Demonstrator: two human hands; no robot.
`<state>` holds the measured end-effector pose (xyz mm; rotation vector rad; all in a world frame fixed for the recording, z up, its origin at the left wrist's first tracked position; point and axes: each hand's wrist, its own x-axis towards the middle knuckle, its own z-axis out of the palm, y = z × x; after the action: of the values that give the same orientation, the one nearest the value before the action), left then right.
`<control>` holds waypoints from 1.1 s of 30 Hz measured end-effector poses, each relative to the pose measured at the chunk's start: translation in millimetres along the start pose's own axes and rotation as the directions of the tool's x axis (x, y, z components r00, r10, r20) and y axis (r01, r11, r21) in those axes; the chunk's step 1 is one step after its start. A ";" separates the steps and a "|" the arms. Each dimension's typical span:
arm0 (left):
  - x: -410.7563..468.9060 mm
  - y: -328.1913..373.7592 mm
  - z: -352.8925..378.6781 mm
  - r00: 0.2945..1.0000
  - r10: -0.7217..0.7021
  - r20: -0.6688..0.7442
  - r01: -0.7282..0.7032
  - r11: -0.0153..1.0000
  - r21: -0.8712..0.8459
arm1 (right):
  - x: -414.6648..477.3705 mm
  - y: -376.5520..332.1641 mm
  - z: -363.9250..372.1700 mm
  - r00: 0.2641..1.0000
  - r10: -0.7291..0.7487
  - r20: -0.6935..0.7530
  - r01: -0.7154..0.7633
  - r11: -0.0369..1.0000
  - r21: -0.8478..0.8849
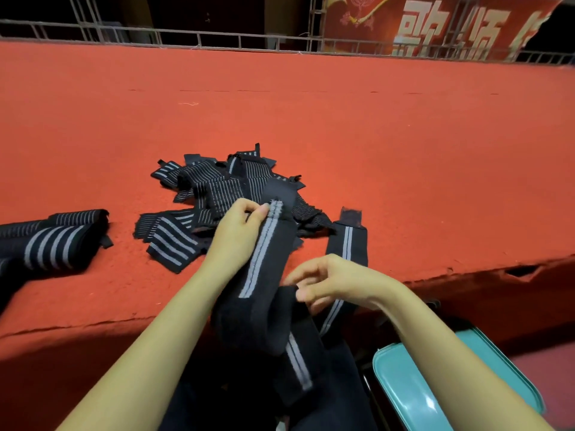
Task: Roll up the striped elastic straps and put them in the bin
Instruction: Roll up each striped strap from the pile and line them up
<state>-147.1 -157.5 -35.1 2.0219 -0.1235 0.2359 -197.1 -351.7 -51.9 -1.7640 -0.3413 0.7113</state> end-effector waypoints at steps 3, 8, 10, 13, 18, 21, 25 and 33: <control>-6.8 3.3 29.3 0.998 0.025 0.065 -0.024 1.000 -0.006 | -14.4 9.7 -17.8 0.985 -0.064 -0.159 0.095 0.976 0.198; -9.2 6.3 73.4 0.987 -0.038 0.157 0.040 0.999 -0.004 | -21.9 19.9 -28.3 0.913 -0.024 -0.407 0.157 0.942 0.297; -7.2 6.8 83.4 0.980 -0.059 0.190 0.063 0.998 -0.011 | -18.9 24.8 -31.0 0.871 0.015 -0.491 0.134 0.954 0.268; -0.9 3.0 92.1 0.967 -0.069 0.244 0.078 0.997 -0.027 | -16.0 29.4 -32.9 0.825 0.021 -0.565 0.149 0.956 0.254; 20.3 -5.8 99.7 0.951 -0.133 0.278 0.153 0.987 -0.054 | -9.9 40.0 -43.0 0.744 0.057 -0.666 0.175 0.945 0.276; 30.4 -2.8 110.8 0.947 -0.157 0.279 0.170 0.985 -0.023 | -7.8 44.9 -51.0 0.675 0.087 -0.733 0.186 0.941 0.283; 45.8 7.1 136.1 0.946 -0.129 0.298 0.131 0.991 0.013 | -2.8 53.2 -74.1 0.562 0.093 -0.822 0.204 0.947 0.247; 69.2 -1.0 178.1 0.969 -0.133 0.210 0.122 0.990 0.067 | 23.9 65.7 -104.3 0.533 0.218 -0.818 0.077 0.950 0.303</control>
<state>-59.4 -315.3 -97.7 2.0955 -0.1223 -0.0611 -122.2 -438.6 -103.0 -1.6099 0.5099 -0.1247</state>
